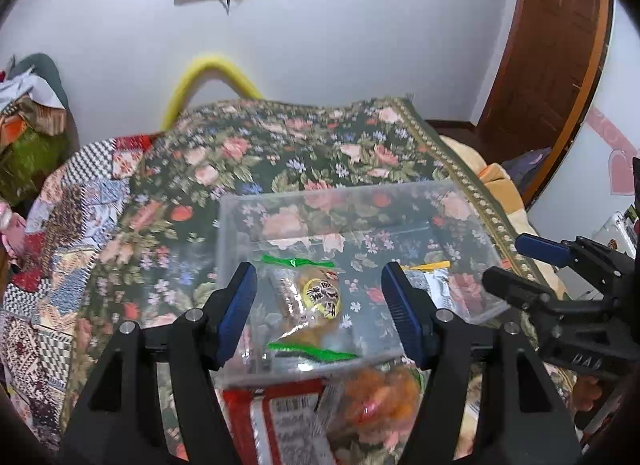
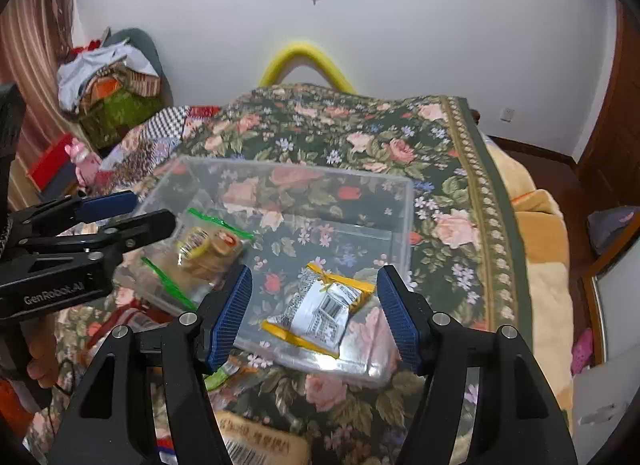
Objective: Organize snacks
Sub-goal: 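Carry both held snacks into the clear box and open both grippers, then grasp the green pea snack bag with the left gripper while the right grasps the purple wafer roll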
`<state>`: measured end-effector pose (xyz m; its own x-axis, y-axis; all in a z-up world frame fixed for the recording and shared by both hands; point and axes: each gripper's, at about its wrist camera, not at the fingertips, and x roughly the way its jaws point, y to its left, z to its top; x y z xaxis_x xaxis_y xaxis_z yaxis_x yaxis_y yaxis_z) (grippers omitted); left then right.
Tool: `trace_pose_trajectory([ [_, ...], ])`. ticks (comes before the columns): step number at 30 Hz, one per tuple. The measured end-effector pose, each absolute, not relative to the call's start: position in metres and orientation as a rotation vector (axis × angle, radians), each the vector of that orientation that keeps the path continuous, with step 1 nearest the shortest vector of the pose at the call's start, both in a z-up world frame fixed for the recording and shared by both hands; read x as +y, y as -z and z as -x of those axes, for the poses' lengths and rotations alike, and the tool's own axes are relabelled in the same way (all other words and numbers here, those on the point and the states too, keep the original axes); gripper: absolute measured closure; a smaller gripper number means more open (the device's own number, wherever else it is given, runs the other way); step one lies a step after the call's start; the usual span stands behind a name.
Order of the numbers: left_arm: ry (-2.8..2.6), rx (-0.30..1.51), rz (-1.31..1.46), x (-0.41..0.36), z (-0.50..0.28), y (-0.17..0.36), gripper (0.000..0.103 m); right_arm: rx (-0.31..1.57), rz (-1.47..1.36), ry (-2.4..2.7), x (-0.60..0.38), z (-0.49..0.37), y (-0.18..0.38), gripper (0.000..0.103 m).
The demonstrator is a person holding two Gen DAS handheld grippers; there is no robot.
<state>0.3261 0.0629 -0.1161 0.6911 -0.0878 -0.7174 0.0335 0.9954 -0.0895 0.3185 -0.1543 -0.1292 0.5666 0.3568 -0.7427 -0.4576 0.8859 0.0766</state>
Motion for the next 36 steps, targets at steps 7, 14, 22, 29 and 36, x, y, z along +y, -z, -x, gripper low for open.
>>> trace_pose_trajectory([
  [7,0.067,0.771,0.068,0.071,-0.274,0.094,0.036,0.790,0.124,-0.485,-0.170,-0.280,0.105,0.041],
  [14,0.076,0.790,0.060,0.080,-0.221,0.094,0.032,0.777,0.125,-0.508,-0.179,-0.233,0.097,0.037],
  [22,0.064,0.850,0.040,0.091,-0.168,0.124,0.021,0.822,0.133,-0.527,-0.179,-0.194,0.109,0.031],
  [29,0.055,0.966,0.096,0.099,-0.146,0.172,0.021,0.916,0.124,-0.536,-0.172,-0.177,0.142,0.025],
  [36,0.052,1.068,0.157,0.098,-0.133,0.214,0.021,1.019,0.167,-0.529,-0.158,-0.175,0.180,0.025],
])
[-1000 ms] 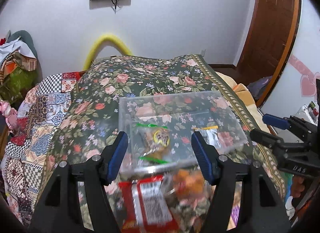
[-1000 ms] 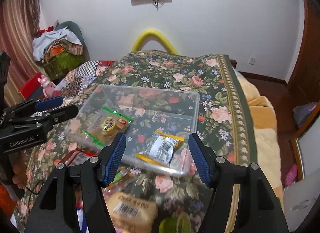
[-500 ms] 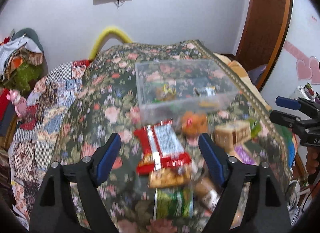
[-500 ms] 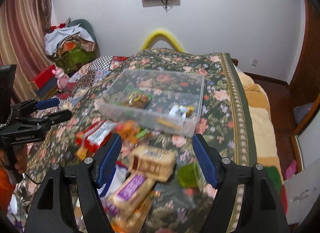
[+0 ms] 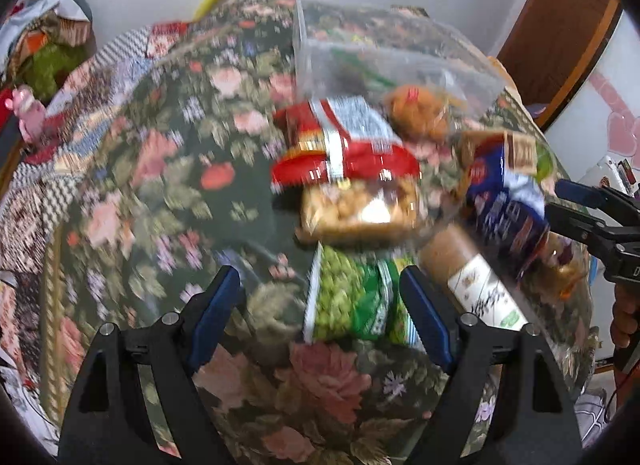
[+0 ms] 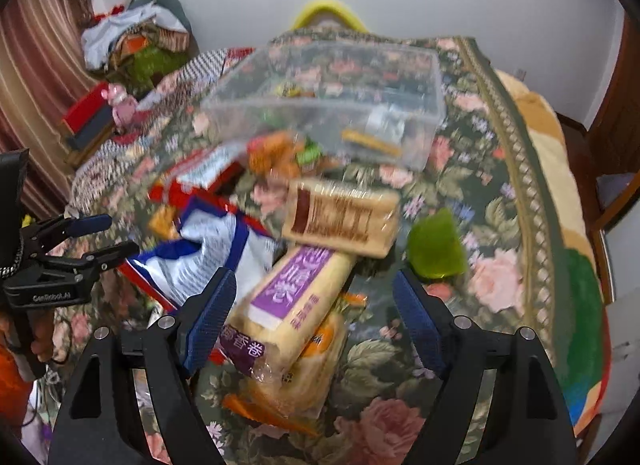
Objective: Organize snacks
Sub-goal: 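Grasp the green pea snack bag with the left gripper while the right grasps the purple wafer roll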
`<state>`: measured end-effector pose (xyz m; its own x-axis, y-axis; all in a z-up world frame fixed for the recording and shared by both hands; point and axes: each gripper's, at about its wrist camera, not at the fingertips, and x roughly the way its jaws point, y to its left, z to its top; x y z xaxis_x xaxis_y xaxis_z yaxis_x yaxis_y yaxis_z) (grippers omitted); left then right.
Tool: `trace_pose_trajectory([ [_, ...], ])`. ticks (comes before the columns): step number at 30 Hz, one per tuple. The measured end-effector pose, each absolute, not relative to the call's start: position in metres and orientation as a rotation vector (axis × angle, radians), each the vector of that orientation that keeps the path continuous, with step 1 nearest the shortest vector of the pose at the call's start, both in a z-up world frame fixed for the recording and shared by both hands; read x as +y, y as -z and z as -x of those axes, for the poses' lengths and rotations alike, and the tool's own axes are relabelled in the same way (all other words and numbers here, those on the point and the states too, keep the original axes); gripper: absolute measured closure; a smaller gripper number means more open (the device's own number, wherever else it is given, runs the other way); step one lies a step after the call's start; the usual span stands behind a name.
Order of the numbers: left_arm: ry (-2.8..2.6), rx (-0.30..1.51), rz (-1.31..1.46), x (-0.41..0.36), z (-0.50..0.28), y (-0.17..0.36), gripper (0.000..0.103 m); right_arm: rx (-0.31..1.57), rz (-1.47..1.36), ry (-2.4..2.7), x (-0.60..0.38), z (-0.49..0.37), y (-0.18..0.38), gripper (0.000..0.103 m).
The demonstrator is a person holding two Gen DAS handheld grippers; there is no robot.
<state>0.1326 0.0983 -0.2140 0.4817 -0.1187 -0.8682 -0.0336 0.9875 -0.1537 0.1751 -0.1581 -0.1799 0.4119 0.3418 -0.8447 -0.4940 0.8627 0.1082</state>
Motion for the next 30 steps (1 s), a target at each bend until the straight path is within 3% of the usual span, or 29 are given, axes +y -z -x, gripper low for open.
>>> trace_pose_trajectory([
  [11,0.098,1.110,0.142,0.083,-0.134,0.239,0.021,1.045,0.164,-0.513,-0.162,-0.175,0.191,0.025],
  [20,0.081,1.043,0.115,0.079,-0.134,0.241,0.024,1.061,0.148,-0.499,-0.174,-0.182,0.192,0.026],
  [22,0.084,1.031,0.114,0.079,-0.134,0.240,0.036,1.077,0.164,-0.512,-0.166,-0.187,0.197,0.030],
  [30,0.103,1.008,0.104,0.078,-0.127,0.233,0.053,1.104,0.165,-0.529,-0.153,-0.194,0.209,0.060],
])
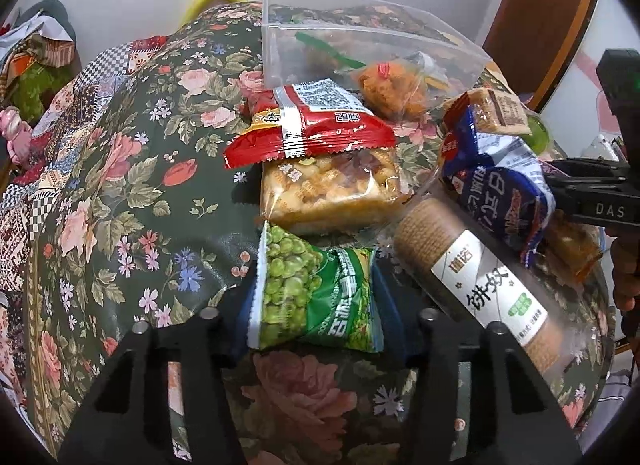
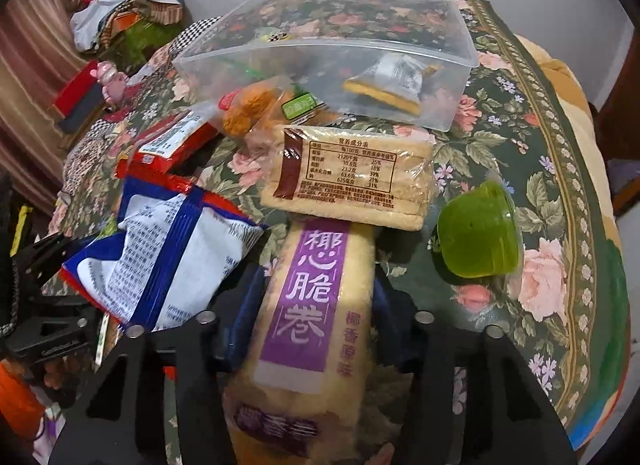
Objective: Organize snacks
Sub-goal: 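Grasp the green pea snack bag with the left gripper while the right grasps the purple wafer roll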
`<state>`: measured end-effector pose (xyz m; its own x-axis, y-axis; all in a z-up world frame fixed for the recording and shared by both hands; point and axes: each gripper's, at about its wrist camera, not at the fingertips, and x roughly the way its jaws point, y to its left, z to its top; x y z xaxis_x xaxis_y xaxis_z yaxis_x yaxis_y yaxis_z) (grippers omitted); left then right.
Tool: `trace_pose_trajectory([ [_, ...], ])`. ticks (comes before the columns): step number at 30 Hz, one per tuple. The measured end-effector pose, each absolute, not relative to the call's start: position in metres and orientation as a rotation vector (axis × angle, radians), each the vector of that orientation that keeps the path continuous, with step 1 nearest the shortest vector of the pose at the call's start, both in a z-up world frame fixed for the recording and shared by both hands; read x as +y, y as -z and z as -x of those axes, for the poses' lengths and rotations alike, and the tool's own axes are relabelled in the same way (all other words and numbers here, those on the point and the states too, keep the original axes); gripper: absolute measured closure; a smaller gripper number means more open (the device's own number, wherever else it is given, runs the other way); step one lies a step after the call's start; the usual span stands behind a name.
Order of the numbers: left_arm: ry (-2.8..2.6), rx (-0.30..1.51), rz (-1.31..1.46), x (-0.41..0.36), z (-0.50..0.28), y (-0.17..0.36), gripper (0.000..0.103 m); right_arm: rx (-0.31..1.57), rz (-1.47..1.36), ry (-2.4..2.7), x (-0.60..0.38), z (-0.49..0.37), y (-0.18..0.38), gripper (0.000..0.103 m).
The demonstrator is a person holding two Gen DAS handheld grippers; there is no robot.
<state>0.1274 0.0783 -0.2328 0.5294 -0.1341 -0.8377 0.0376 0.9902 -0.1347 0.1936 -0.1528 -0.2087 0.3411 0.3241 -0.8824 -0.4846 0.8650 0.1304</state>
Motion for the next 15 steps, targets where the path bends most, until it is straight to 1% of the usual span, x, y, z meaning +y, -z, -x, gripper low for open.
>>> trace_pose_trajectory([
  [3,0.111,1.003,0.124,0.083,-0.126,0.230,0.057,1.095,0.164,-0.536,-0.159,-0.190,0.205,0.061],
  [5,0.105,0.992,0.124,0.084,-0.123,0.227,0.063,1.085,0.165,-0.535,-0.163,-0.187,0.202,0.061],
  [15,0.079,0.927,0.123,0.084,-0.108,0.195,0.065,1.014,0.111,-0.538,-0.184,-0.175,0.174,0.061],
])
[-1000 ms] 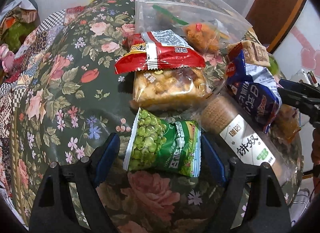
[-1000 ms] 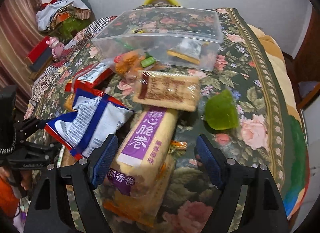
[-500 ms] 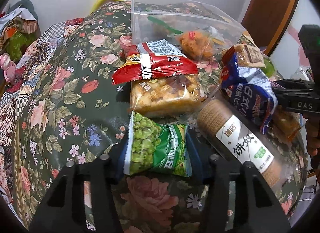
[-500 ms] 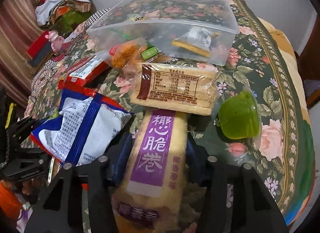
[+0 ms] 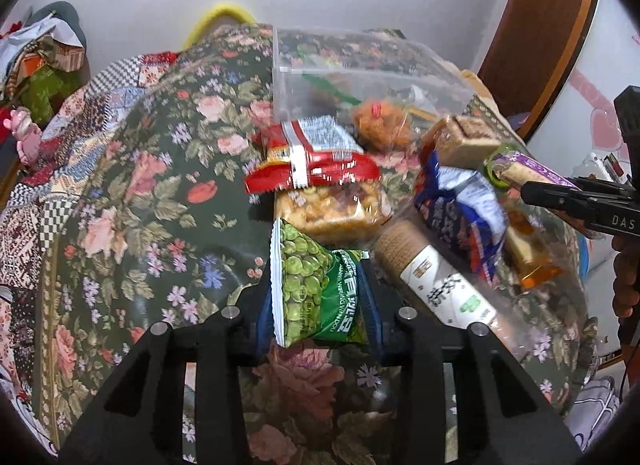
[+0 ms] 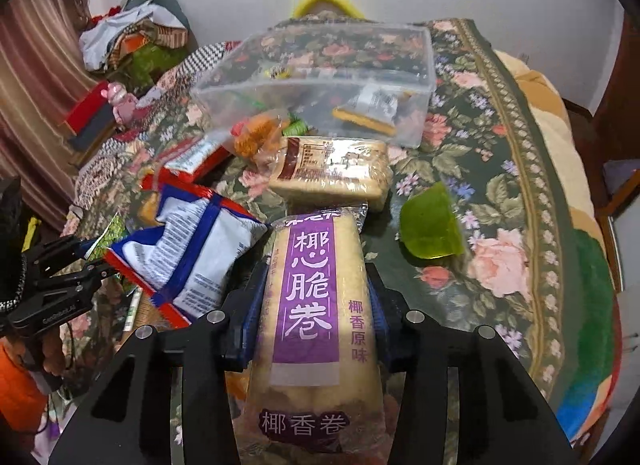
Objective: Organize snacks
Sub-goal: 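Grasp the green pea snack bag with the left gripper while the right grasps the purple wafer roll, then lower both held snacks into the clear box and release them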
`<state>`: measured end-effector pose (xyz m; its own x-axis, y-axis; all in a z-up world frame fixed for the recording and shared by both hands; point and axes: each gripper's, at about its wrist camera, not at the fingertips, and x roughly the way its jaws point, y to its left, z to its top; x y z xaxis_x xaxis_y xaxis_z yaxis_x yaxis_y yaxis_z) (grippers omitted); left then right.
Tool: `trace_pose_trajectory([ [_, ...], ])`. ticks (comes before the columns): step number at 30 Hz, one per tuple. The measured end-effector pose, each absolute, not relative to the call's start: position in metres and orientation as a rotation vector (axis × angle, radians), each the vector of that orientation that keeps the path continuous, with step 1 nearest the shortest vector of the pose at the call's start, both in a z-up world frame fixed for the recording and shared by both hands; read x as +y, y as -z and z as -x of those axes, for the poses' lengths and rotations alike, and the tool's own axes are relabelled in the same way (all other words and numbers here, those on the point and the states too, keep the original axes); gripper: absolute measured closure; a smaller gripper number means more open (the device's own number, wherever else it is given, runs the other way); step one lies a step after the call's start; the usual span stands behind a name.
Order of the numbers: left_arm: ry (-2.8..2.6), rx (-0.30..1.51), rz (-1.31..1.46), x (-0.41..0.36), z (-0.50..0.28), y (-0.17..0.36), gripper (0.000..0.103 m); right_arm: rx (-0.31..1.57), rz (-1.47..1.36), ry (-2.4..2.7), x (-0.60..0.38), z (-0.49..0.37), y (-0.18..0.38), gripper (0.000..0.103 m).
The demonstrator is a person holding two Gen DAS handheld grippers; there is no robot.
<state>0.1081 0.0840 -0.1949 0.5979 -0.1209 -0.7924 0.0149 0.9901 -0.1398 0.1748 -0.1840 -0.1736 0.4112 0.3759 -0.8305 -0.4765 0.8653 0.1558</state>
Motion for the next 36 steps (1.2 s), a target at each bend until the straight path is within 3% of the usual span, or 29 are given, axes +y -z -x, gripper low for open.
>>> trace_pose_trajectory([
  [21,0.090,0.719,0.145,0.083,-0.167,0.103,0.065,0.806,0.029,-0.530,-0.194,-0.199,0.105,0.061],
  [36,0.151,0.723,0.094,0.053,-0.264,0.098,0.065,0.761,0.021,-0.533,-0.172,-0.263,0.098,0.061],
])
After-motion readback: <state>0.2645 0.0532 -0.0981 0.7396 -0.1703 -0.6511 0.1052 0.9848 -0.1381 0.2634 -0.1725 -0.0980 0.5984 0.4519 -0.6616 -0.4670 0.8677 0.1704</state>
